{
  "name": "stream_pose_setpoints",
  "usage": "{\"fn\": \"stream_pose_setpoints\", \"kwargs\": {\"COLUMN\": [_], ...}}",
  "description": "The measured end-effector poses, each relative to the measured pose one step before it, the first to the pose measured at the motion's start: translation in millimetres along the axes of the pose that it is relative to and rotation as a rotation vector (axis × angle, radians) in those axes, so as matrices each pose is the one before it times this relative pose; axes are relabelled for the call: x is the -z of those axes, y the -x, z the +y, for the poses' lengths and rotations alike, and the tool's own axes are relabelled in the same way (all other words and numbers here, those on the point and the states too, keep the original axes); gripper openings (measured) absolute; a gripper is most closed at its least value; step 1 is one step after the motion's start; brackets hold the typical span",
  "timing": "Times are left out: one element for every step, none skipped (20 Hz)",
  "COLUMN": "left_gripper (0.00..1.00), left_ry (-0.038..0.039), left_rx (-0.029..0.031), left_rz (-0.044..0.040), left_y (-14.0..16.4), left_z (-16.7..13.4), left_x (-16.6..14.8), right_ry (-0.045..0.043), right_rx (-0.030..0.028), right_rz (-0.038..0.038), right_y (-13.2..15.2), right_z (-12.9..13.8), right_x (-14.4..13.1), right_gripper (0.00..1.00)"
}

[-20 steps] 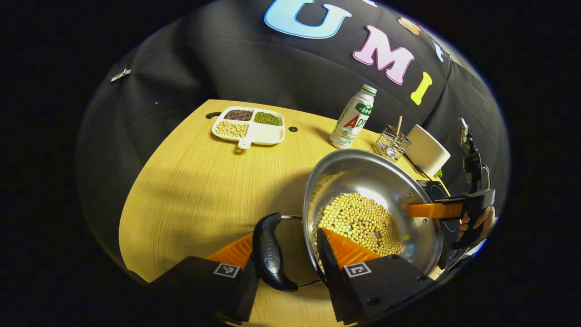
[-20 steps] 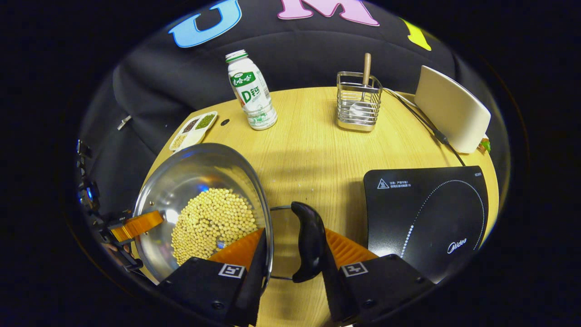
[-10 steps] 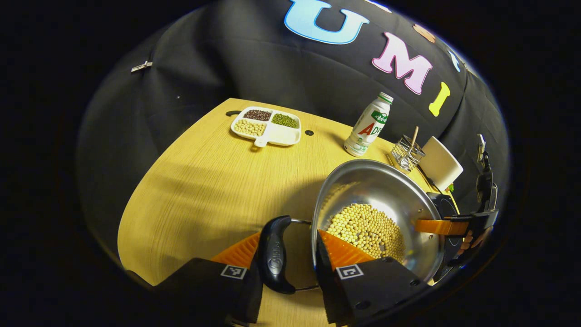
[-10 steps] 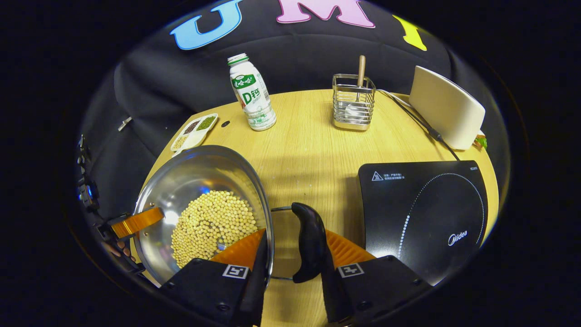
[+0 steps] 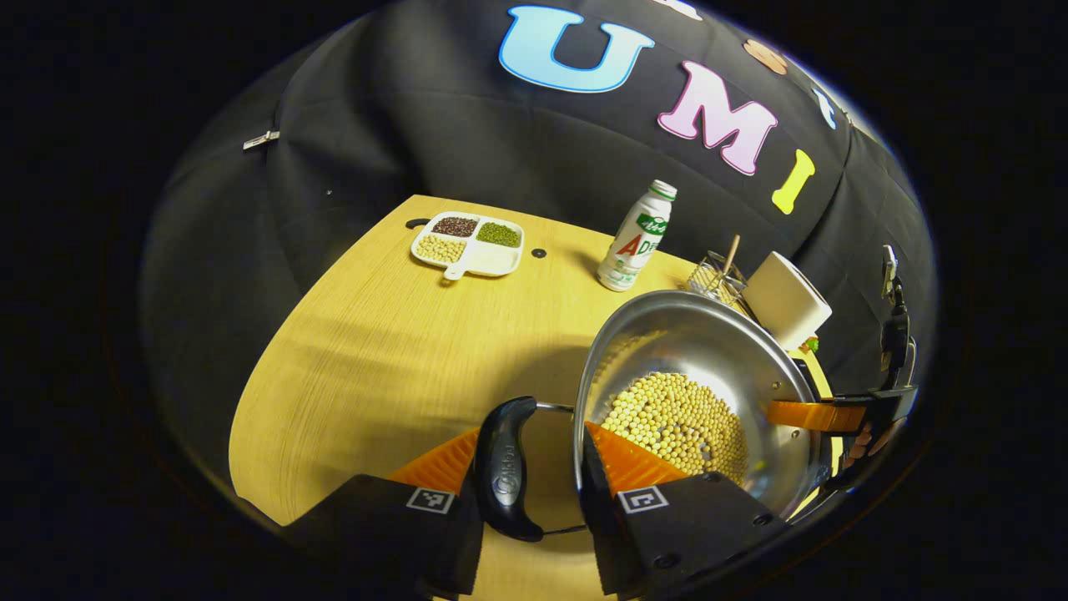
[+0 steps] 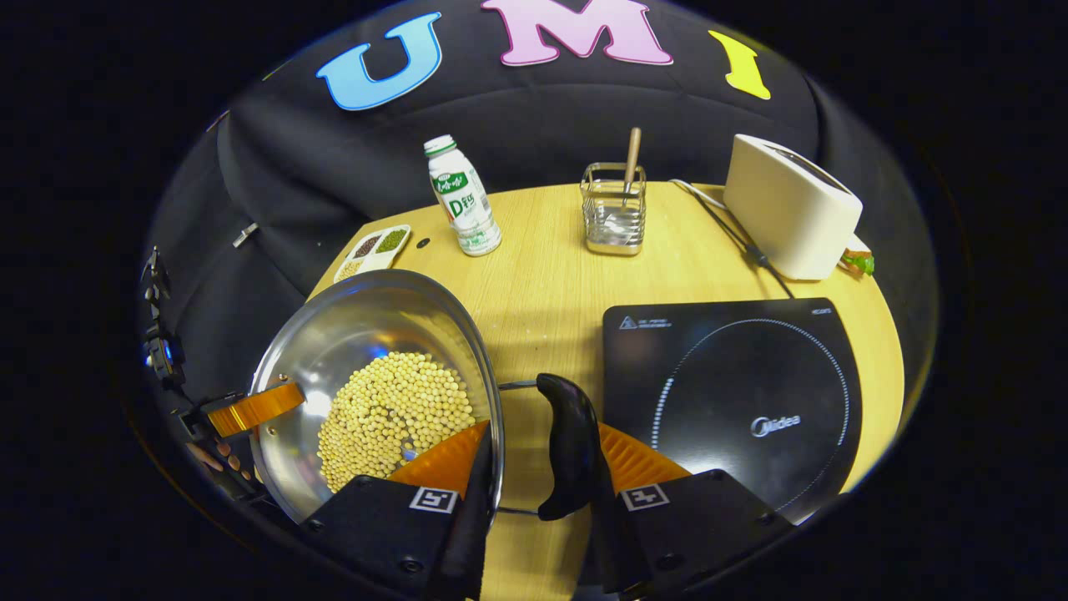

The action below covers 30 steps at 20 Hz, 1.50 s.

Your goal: First push the handle of the pot to place it horizontally, then grasp the pot with both hands and set it on the induction cooktop.

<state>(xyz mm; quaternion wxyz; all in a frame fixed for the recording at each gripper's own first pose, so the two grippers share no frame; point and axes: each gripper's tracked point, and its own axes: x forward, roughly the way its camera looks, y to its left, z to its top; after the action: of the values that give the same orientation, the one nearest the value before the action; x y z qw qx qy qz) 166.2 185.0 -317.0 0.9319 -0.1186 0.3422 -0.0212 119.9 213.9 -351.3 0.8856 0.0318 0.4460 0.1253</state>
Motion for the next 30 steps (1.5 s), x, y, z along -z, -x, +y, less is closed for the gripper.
{"fn": "stream_pose_setpoints", "kwargs": {"left_gripper": [0.57, 0.57, 0.57, 0.57, 0.56, 0.57, 0.57, 0.57, 0.57, 0.57, 0.57, 0.57, 0.57, 0.57, 0.55, 0.57, 0.57, 0.57, 0.57, 0.57, 0.57, 0.57, 0.57, 0.57, 0.57, 0.57, 0.57, 0.57, 0.57, 0.56], "left_ry": [-0.00045, -0.00150, -0.00159, -0.00513, -0.00448, -0.00556, -0.00495, -0.00568, -0.00242, -0.00313, -0.00524, -0.00413, -0.00344, -0.00452, -0.00278, -0.00288, -0.00271, -0.00306, -0.00408, -0.00403, -0.00275, -0.00059, -0.00193, -0.00143, 0.00267, 0.00315, -0.00013, -0.00062, -0.00275, -0.00224], "left_rx": [0.00264, 0.00300, 0.00232, 0.00303, 0.00164, 0.00284, 0.00374, 0.00531, 0.00492, 0.00369, 0.00255, 0.00191, 0.00144, 0.00238, 0.00291, 0.00365, 0.00381, 0.00341, 0.00325, 0.00267, 0.00275, 0.00353, 0.00375, 0.00290, 0.00204, 0.00042, -0.00110, -0.00007, -0.00061, -0.00182], "left_rz": [-0.00421, 0.00206, 0.00182, -0.00157, -0.00230, -0.00054, 0.00002, -0.00414, -0.00234, 0.00163, 0.00389, 0.00534, 0.00158, 0.00033, 0.00060, 0.00139, 0.00139, 0.00023, 0.00042, 0.00206, 0.00216, 0.00438, -0.00140, -0.00003, 0.00366, 0.00809, 0.00784, 0.00060, 0.00001, 0.00059], "left_y": [5.35, 5.72, 4.63, 3.96, 1.01, 1.67, 1.05, 0.25, -0.45, -0.43, -2.77, -2.70, -4.14, -2.92, -3.81, -3.22, -4.01, -3.96, -4.81, -4.28, -4.74, -3.81, -4.63, -4.97, -5.78, -4.31, -4.75, -4.58, -5.44, -3.08], "left_z": [-11.04, -11.23, -10.54, -11.21, -10.93, -11.98, -11.53, -11.19, -10.67, -10.59, -10.33, -9.55, -9.29, -9.14, -8.43, -8.02, -8.48, -7.68, -7.59, -7.37, -7.41, -7.52, -7.45, -6.46, -7.05, -5.90, -6.72, -5.72, -5.51, -3.69], "left_x": [-0.81, 0.47, 0.51, -1.06, -0.66, -1.05, -0.43, -2.27, -0.88, -1.35, 0.83, -0.16, 0.04, -1.40, -0.23, -1.13, -0.62, -1.10, -0.82, -0.74, 0.13, -0.46, 0.13, 0.53, 1.27, 1.76, 3.14, 0.16, 0.81, 1.61], "right_ry": [-0.00069, 0.00171, 0.00002, -0.00389, -0.00467, -0.00070, -0.00104, 0.00171, 0.00018, -0.00477, -0.00472, -0.00413, -0.00558, -0.00665, -0.00353, 0.00038, -0.00035, -0.00115, -0.00255, -0.00437, -0.00408, -0.00391, 0.00608, 0.00446, 0.00258, -0.00024, -0.00454, -0.00614, -0.00526, -0.00139], "right_rx": [0.00073, 0.00227, 0.00241, 0.00214, 0.00021, 0.00157, 0.00526, 0.00247, 0.00137, 0.00356, 0.00442, 0.00487, 0.00467, 0.00399, 0.00368, 0.00294, 0.00304, 0.00302, 0.00333, 0.00346, 0.00176, 0.00221, 0.00140, 0.00097, 0.00007, 0.00027, 0.00014, 0.00021, 0.00063, 0.00156], "right_rz": [-0.01041, -0.00810, -0.00424, 0.00330, -0.00131, -0.00450, -0.00864, -0.00956, -0.00421, -0.00468, -0.00088, -0.00065, 0.00157, -0.00197, -0.00335, -0.00385, -0.00577, -0.00438, -0.00356, -0.00094, -0.00252, -0.00984, -0.00491, -0.00402, 0.00007, 0.00994, 0.00745, 0.00692, 0.00155, -0.00028], "right_y": [11.10, 10.05, 8.73, 7.32, 7.19, 6.94, 6.83, 6.06, 4.84, 4.23, 2.89, 2.10, 2.34, 1.42, 0.96, 1.30, 1.77, 0.90, -0.18, -0.75, -0.49, 1.29, 0.94, 0.31, -1.29, -1.43, -1.36, -4.66, -1.58, -1.93], "right_z": [-7.47, -8.05, -8.80, -8.53, -8.89, -9.37, -10.00, -9.55, -8.97, -9.98, -9.94, -9.73, -9.93, -9.37, -8.59, -7.52, -8.76, -8.12, -8.17, -7.28, -7.97, -8.21, -9.69, -7.61, -7.77, -8.53, -7.55, -7.79, -6.60, -6.30], "right_x": [-2.92, -2.31, -2.12, -0.38, -2.38, -3.11, -3.43, -3.54, -2.47, -2.58, -1.74, -1.88, -1.48, -1.89, -2.93, -2.01, -3.54, -3.50, -2.41, -1.77, -2.20, -3.17, -3.00, -1.32, -1.33, 1.29, 0.18, -0.43, -0.56, 1.04], "right_gripper": [0.56, 0.56, 0.55, 0.56, 0.56, 0.55, 0.55, 0.56, 0.55, 0.60, 0.56, 0.51, 0.51, 0.55, 0.56, 0.55, 0.55, 0.55, 0.55, 0.51, 0.55, 0.55, 0.51, 0.51, 0.55, 0.55, 0.55, 0.51, 0.55, 0.51]}}
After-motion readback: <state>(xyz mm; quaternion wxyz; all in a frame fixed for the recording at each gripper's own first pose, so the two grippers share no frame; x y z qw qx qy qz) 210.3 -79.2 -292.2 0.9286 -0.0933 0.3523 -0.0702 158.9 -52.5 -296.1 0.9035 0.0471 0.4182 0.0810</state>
